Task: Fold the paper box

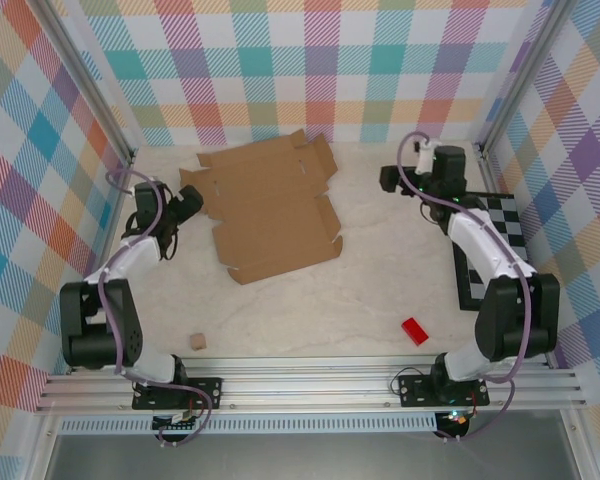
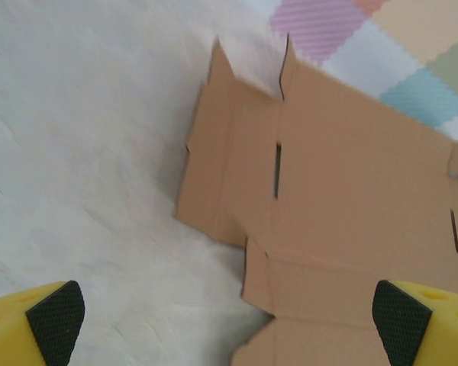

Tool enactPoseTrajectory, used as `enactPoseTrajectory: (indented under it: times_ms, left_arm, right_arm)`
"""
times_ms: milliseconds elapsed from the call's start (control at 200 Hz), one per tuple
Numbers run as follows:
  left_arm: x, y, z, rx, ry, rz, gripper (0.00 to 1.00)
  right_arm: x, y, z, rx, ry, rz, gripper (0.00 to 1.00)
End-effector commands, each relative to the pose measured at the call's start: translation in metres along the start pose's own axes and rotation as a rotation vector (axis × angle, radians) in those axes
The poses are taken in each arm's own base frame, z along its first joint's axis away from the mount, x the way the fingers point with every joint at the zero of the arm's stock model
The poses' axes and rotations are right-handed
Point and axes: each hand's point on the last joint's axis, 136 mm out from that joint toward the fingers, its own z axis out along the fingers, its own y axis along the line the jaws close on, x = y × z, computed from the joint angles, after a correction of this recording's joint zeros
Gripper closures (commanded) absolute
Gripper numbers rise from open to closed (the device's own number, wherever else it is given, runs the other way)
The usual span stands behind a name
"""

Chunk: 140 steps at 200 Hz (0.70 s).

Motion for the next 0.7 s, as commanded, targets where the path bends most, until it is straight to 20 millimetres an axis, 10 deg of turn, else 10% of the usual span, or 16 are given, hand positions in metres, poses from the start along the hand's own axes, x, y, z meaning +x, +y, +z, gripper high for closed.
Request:
enactPoseTrajectory:
  times_ms: [0, 370, 695]
  left_arm:
    - [0.024, -0.009, 0.006, 0.031, 0.193, -0.121, 0.01]
    - [0.008, 0.007, 0.027, -0.041, 0.287, -0.089, 0.05]
    - [-0.006, 0.011, 0.075, -0.012, 0.397, -0.026, 0.15]
  right_arm:
    - [0.066, 0.031, 0.022, -0.068, 0.299, 0.010, 0.00]
    - [0.125, 0.099, 0.085, -0.175, 0.507, -0.063, 0.00]
    - [0.155, 0.094, 0.107, -0.132, 0.613, -0.022, 0.00]
